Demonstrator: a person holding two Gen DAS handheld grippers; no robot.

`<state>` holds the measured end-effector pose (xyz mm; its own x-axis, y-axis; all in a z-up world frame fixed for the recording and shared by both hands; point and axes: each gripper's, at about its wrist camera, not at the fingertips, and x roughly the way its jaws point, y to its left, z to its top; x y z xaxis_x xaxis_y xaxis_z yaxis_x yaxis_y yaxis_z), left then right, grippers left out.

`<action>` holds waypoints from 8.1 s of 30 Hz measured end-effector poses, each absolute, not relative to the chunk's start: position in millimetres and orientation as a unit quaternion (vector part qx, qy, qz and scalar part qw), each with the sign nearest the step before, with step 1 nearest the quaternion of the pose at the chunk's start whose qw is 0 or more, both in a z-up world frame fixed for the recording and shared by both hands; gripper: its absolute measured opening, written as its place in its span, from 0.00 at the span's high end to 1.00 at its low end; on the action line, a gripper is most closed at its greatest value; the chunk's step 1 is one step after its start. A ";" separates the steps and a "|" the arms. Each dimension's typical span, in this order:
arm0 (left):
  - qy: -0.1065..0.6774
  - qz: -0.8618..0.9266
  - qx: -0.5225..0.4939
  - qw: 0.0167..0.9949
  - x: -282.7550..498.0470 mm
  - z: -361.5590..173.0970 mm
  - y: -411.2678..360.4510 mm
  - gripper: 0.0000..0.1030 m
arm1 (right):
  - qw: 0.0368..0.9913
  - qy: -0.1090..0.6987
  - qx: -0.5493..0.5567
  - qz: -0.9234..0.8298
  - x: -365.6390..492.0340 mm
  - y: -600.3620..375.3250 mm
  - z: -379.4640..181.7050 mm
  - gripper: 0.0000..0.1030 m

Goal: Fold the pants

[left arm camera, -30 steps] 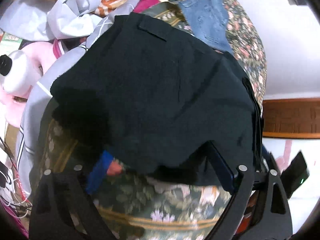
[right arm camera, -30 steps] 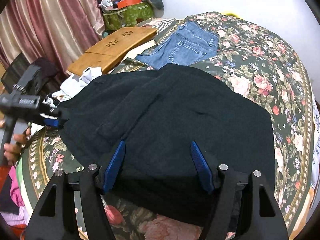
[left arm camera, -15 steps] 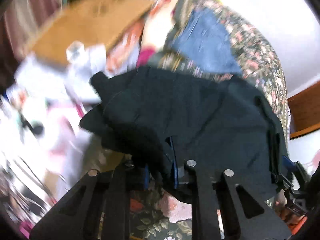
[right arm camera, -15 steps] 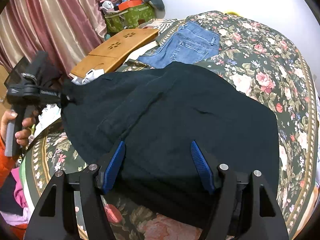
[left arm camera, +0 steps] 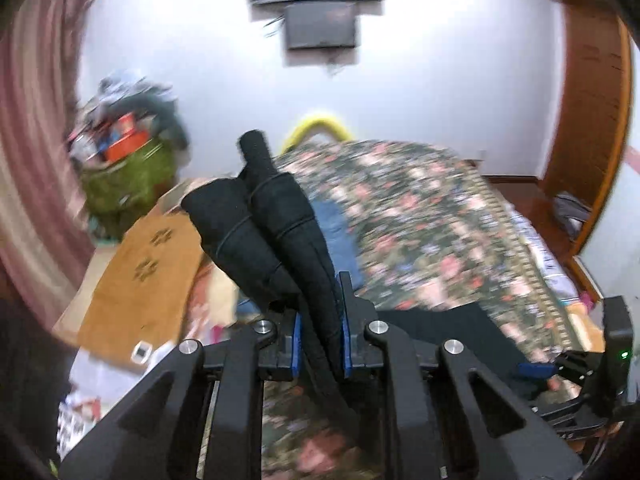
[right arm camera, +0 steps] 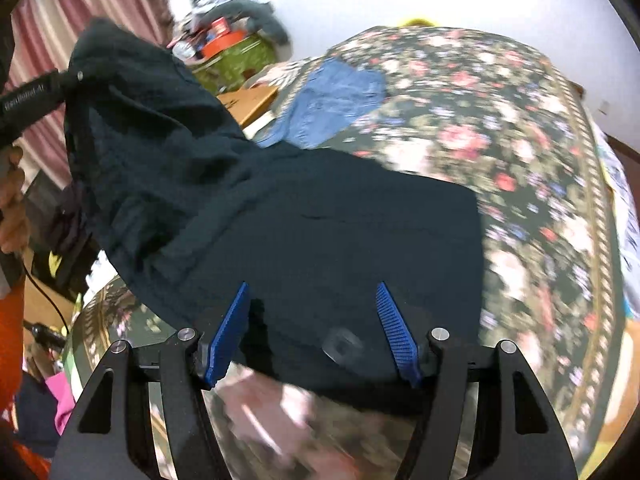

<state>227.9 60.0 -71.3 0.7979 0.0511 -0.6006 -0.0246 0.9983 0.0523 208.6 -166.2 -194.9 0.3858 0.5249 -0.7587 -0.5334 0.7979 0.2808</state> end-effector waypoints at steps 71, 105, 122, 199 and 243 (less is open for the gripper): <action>0.542 -0.083 0.020 0.836 227.2 -225.7 70.6 0.11 | 0.875 0.415 0.042 0.246 166.8 -239.6 -170.7 0.39; 0.463 -0.067 0.036 0.883 238.7 -163.0 60.1 0.55 | 0.874 0.405 0.006 0.269 195.2 -234.4 -167.2 0.44; 0.513 -0.110 0.060 0.849 331.0 -225.3 9.9 0.57 | 0.850 0.461 -0.009 0.256 303.7 -204.1 -233.9 0.80; 0.462 -0.165 -0.037 0.871 304.1 -147.5 48.9 0.76 | 0.838 0.417 0.021 0.352 274.5 -177.4 -155.3 0.78; 0.489 -0.016 -0.081 0.868 529.3 -313.8 223.2 0.70 | 0.819 0.482 -0.040 0.309 480.9 29.0 -262.1 0.77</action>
<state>529.3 223.2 -313.8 0.5203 -0.1071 -0.8472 -0.0510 0.9864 -0.1560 480.9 29.0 -262.1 0.3437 0.4678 -0.8143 -0.5455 0.8053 0.2324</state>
